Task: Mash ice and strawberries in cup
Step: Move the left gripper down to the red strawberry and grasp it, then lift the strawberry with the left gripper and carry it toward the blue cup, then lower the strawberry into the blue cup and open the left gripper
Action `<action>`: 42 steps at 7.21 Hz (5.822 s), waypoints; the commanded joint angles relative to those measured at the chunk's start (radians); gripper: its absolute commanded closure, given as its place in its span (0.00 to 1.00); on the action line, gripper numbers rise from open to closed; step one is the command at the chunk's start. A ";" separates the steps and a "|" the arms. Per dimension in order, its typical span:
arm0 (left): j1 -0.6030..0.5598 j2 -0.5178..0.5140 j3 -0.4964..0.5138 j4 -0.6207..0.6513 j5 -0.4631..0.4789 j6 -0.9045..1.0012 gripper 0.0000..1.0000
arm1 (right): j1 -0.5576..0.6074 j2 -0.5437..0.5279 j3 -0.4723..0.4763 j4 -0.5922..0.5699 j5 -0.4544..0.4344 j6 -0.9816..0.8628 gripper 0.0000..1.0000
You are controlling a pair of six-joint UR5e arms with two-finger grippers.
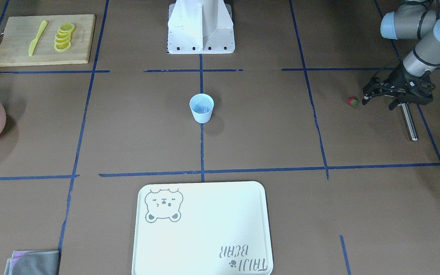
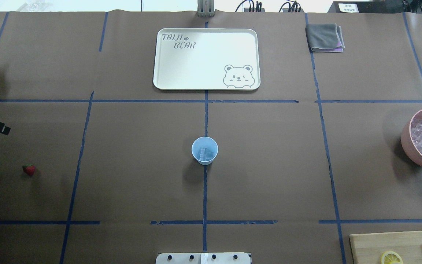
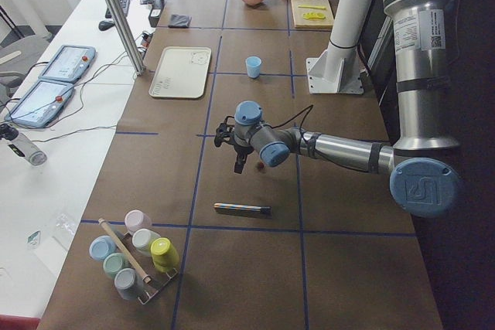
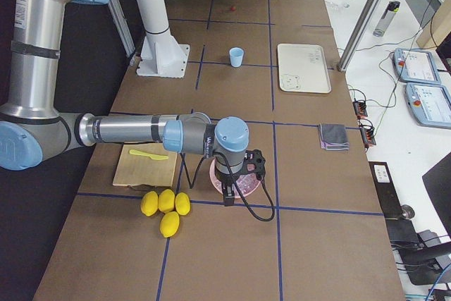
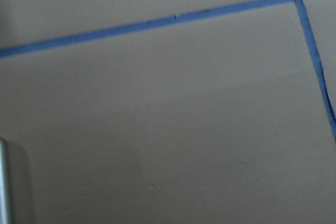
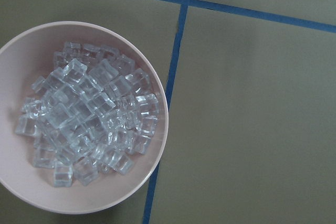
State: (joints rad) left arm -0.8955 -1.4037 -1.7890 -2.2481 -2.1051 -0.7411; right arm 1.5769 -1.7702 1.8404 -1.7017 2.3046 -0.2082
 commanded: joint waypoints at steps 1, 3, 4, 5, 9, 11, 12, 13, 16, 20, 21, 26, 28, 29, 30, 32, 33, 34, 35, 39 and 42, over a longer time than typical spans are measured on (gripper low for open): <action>0.096 0.020 -0.001 -0.036 0.094 -0.133 0.00 | 0.000 -0.002 -0.001 0.000 -0.001 0.000 0.01; 0.176 0.018 -0.001 -0.039 0.180 -0.211 0.00 | 0.000 -0.002 -0.001 0.000 -0.002 0.000 0.01; 0.178 0.018 -0.001 -0.039 0.178 -0.213 0.00 | 0.000 -0.002 -0.001 0.000 -0.002 0.000 0.01; 0.190 0.020 -0.001 -0.039 0.177 -0.215 0.00 | 0.000 -0.002 -0.001 0.000 -0.002 0.000 0.01; 0.205 0.022 0.003 -0.036 0.151 -0.216 0.07 | 0.000 -0.002 0.002 0.000 -0.002 0.000 0.01; 0.205 0.034 0.000 -0.034 0.149 -0.215 0.85 | 0.000 -0.002 0.002 0.000 -0.002 0.000 0.01; 0.205 0.038 -0.001 -0.034 0.149 -0.215 0.96 | 0.000 -0.002 0.002 0.000 -0.002 0.000 0.01; 0.204 0.038 -0.007 -0.033 0.143 -0.213 1.00 | 0.000 -0.002 0.002 0.000 -0.002 0.000 0.01; 0.158 0.031 -0.097 0.001 0.018 -0.204 1.00 | 0.000 0.000 0.008 0.000 -0.001 0.001 0.01; 0.107 -0.122 -0.298 0.425 -0.009 -0.088 1.00 | 0.000 0.000 0.008 0.000 0.001 0.001 0.01; 0.093 -0.221 -0.323 0.575 -0.009 -0.068 1.00 | 0.000 0.000 0.008 0.000 0.001 0.001 0.01; 0.176 -0.645 -0.202 0.851 -0.003 -0.217 1.00 | 0.000 -0.006 0.036 0.000 0.010 0.003 0.01; 0.266 -0.786 -0.141 0.851 0.014 -0.408 1.00 | 0.000 -0.006 0.039 0.000 0.027 0.004 0.01; 0.297 -0.849 -0.097 0.849 0.066 -0.464 1.00 | 0.000 -0.006 0.039 0.000 0.027 0.004 0.01; 0.334 -0.932 -0.002 0.849 0.114 -0.509 1.00 | 0.000 -0.006 0.039 0.000 0.027 0.003 0.01; 0.369 -1.032 0.120 0.834 0.152 -0.565 0.99 | 0.000 -0.006 0.040 0.000 0.025 0.003 0.01; 0.397 -1.076 0.158 0.832 0.177 -0.596 0.98 | 0.000 -0.006 0.040 0.000 0.025 0.003 0.01; 0.414 -1.083 0.164 0.823 0.178 -0.610 0.95 | 0.000 -0.006 0.039 0.000 0.025 0.003 0.01; 0.417 -1.083 0.165 0.811 0.178 -0.613 0.84 | 0.000 -0.006 0.039 0.000 0.025 0.003 0.01; 0.412 -1.075 0.155 0.812 0.178 -0.604 0.58 | 0.000 -0.006 0.037 0.000 0.025 0.003 0.01; 0.411 -1.060 0.149 0.814 0.178 -0.604 0.22 | 0.000 -0.006 0.037 0.000 0.025 0.003 0.01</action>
State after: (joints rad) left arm -0.4842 -2.4719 -1.6377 -1.4339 -1.9267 -1.3454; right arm 1.5770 -1.7763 1.8776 -1.7012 2.3301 -0.2055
